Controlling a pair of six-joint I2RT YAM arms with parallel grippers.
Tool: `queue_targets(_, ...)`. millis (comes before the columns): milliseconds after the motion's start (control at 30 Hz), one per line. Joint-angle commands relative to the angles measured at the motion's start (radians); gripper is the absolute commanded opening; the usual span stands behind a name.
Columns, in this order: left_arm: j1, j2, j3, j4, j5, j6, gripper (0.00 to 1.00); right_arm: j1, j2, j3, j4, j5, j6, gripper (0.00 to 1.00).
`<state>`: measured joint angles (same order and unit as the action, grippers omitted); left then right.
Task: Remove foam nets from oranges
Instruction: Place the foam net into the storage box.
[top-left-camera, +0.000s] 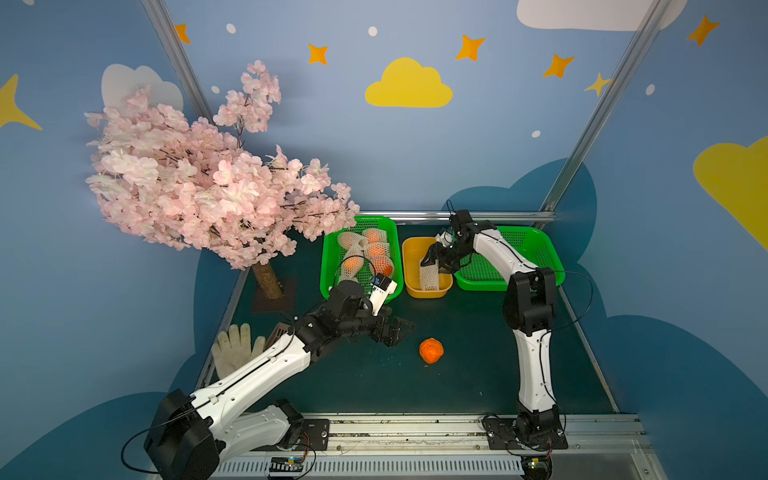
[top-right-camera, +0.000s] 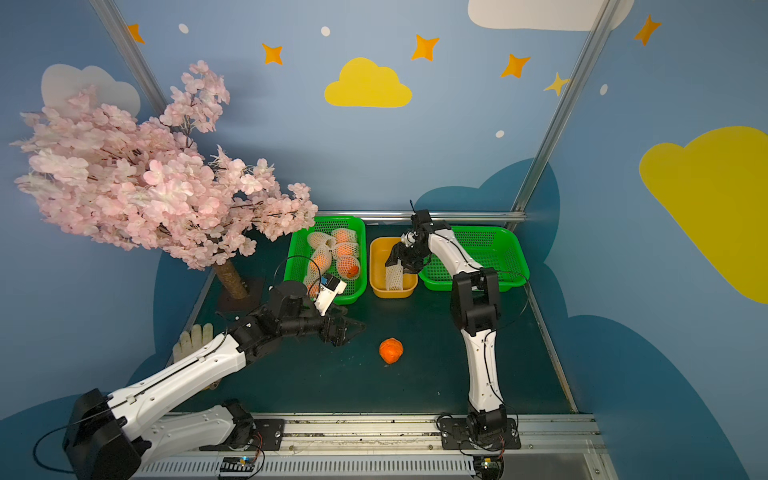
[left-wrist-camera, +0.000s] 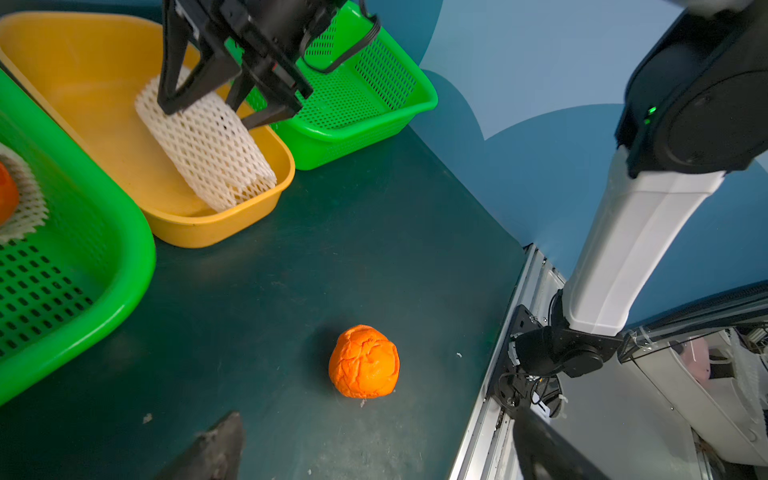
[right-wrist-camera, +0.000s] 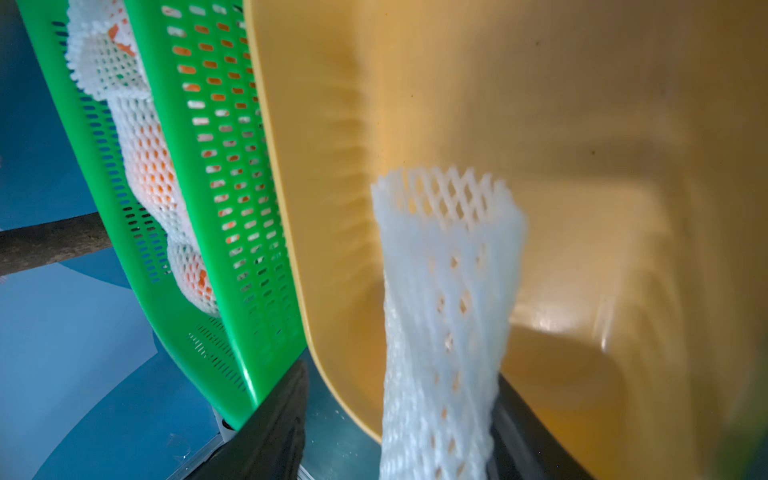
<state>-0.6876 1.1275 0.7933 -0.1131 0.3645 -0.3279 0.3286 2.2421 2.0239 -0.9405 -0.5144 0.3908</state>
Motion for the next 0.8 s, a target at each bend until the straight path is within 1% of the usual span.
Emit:
queue_targets(0, -0.001, 0.015, -0.005, 0.077, 0.024, -0.026, 1.0, -0.002, -0.105, -0.046, -0.058, 0.008, -0.079, 0.69)
queue_targets(67, -0.001, 0.021, -0.007, 0.084, 0.024, -0.028, 1.0, -0.005, -0.132, -0.082, -0.042, -0.016, -0.079, 0.76)
queue_targets(100, 0.0, 0.024, -0.005, 0.085, 0.024, -0.027, 1.0, -0.006, -0.138, -0.094, -0.039, -0.03, -0.074, 0.77)
queue_targets(167, 0.003, 0.033, -0.003, 0.081, 0.025, -0.03, 1.0, -0.008, -0.141, -0.089, -0.055, -0.037, -0.071, 0.77)
queue_targets(300, 0.006, 0.03, 0.001, 0.075, 0.015, -0.037, 1.0, 0.001, -0.175, -0.08, -0.062, -0.004, -0.09, 0.78)
queue_targets(367, 0.011, 0.021, -0.005, 0.074, 0.009, -0.042, 1.0, 0.006, -0.182, -0.057, -0.093, 0.015, -0.105, 0.78)
queue_targets(467, 0.02, -0.005, -0.01, 0.077, -0.001, -0.056, 1.0, 0.009, -0.206, -0.043, -0.141, 0.008, -0.125, 0.78)
queue_targets(533, 0.026, -0.031, -0.012, 0.08, -0.009, -0.056, 1.0, 0.016, -0.25, -0.073, -0.152, -0.015, -0.137, 0.78)
queue_targets(633, 0.035, -0.077, 0.004, 0.053, -0.037, -0.038, 1.0, 0.032, -0.349, -0.16, -0.164, -0.048, -0.155, 0.78)
queue_targets(767, 0.053, -0.141, 0.036, 0.013, -0.076, -0.001, 1.0, 0.061, -0.507, -0.362, -0.174, -0.029, -0.168, 0.78)
